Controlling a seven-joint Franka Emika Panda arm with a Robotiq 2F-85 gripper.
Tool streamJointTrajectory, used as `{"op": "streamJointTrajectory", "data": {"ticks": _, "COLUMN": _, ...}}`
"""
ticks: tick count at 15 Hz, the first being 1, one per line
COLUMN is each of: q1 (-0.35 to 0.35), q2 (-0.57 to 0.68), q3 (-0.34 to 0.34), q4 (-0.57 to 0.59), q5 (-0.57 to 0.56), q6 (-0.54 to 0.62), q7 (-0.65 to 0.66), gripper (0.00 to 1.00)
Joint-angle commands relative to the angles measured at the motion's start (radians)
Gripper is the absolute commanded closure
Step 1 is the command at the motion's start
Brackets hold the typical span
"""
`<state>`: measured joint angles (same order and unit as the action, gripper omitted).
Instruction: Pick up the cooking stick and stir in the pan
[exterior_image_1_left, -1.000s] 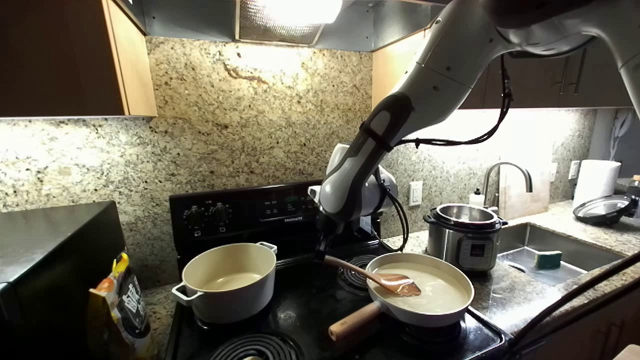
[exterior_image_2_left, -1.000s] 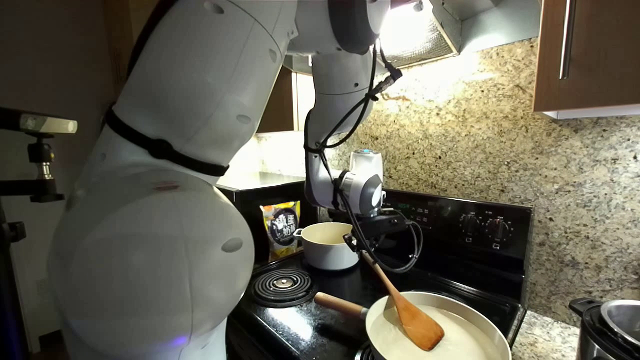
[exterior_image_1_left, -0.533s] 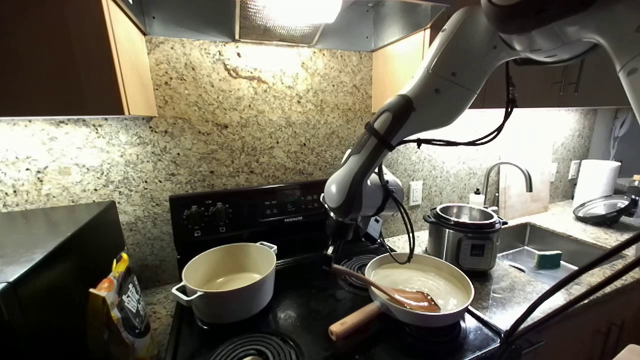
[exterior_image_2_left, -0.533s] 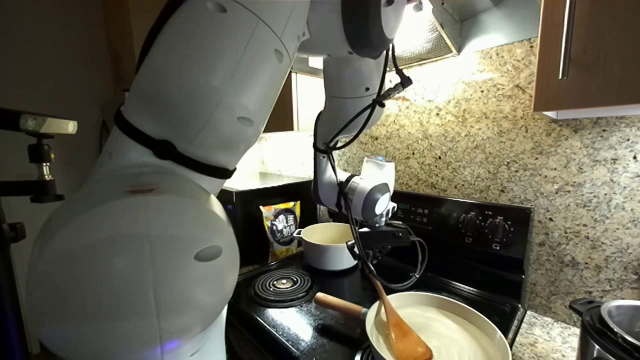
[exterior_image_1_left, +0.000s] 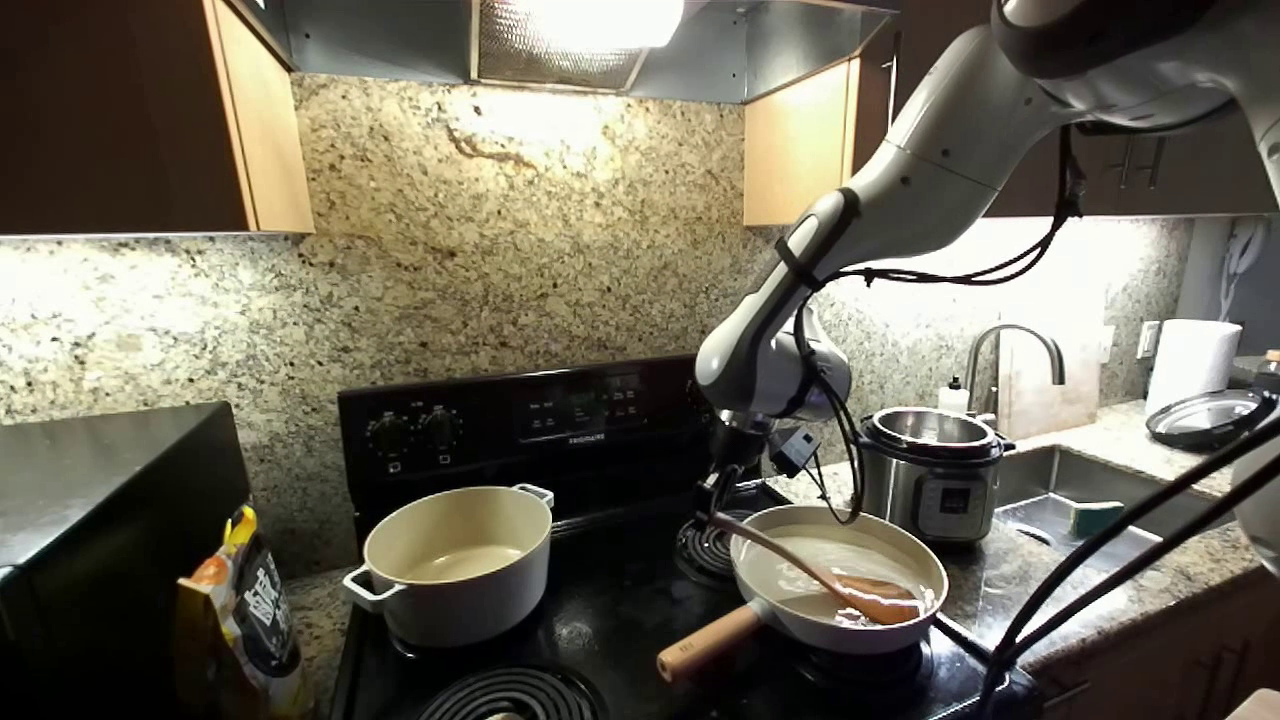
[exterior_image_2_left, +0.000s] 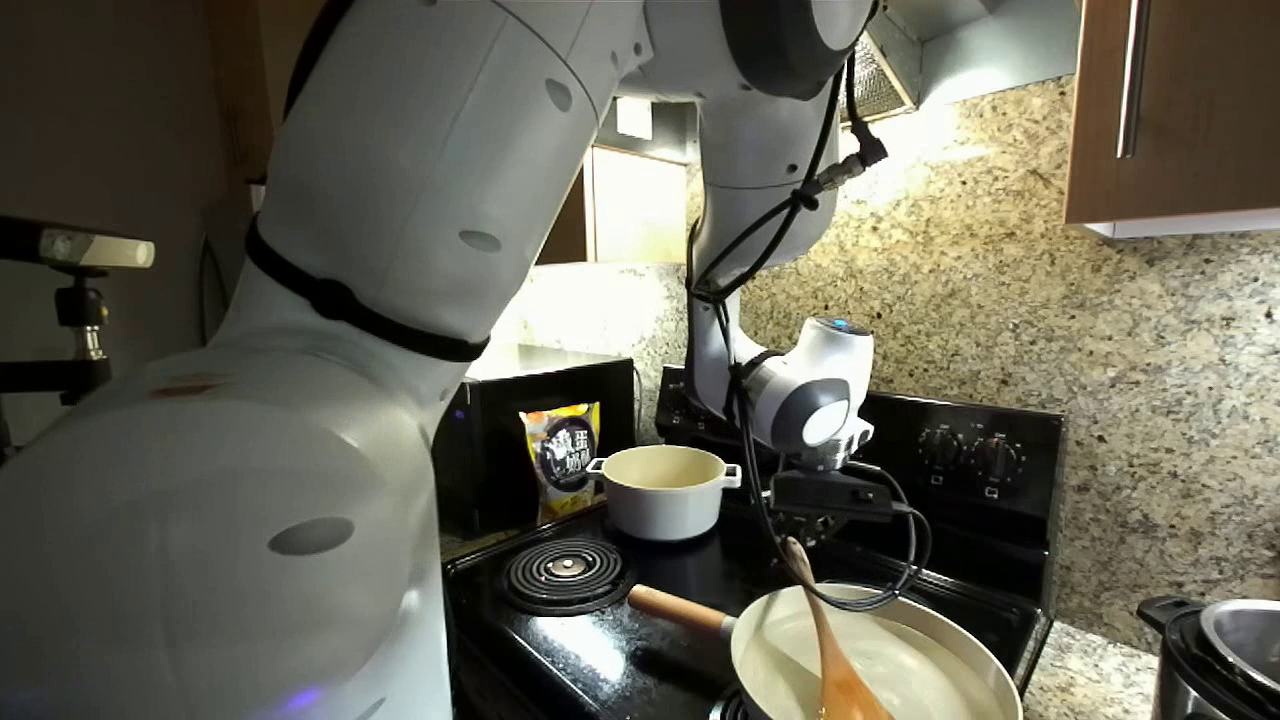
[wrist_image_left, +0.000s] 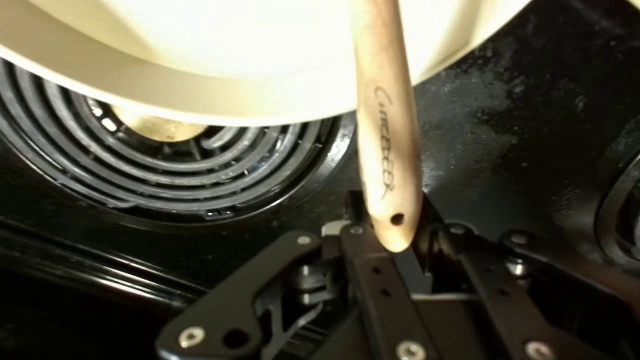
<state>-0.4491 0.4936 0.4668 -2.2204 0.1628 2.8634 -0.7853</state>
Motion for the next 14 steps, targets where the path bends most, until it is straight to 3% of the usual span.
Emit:
{"op": "streamJointTrajectory", "data": {"ticks": 1, "q1": -0.058, "q2": -0.020, "q3": 0.020, "q4": 0.002, "q5": 0.055, "q6": 0.006, "q7": -0.087, "gripper": 0.89}}
{"op": "streamJointTrajectory", "data": {"ticks": 6, "q1": -0.080, "q2": -0.030, "q3": 0.032, "q4": 0.023, "q5": 0.069, "q6": 0.039, "q7": -0.154, "gripper": 0.89}}
{"op": "streamJointTrajectory", "data": {"ticks": 14, "q1": -0.034, "q2": -0.054, "q3": 0.042, "q4": 0.040, "q5": 0.036, "q6": 0.076, "q7": -0.200, "gripper": 0.89}}
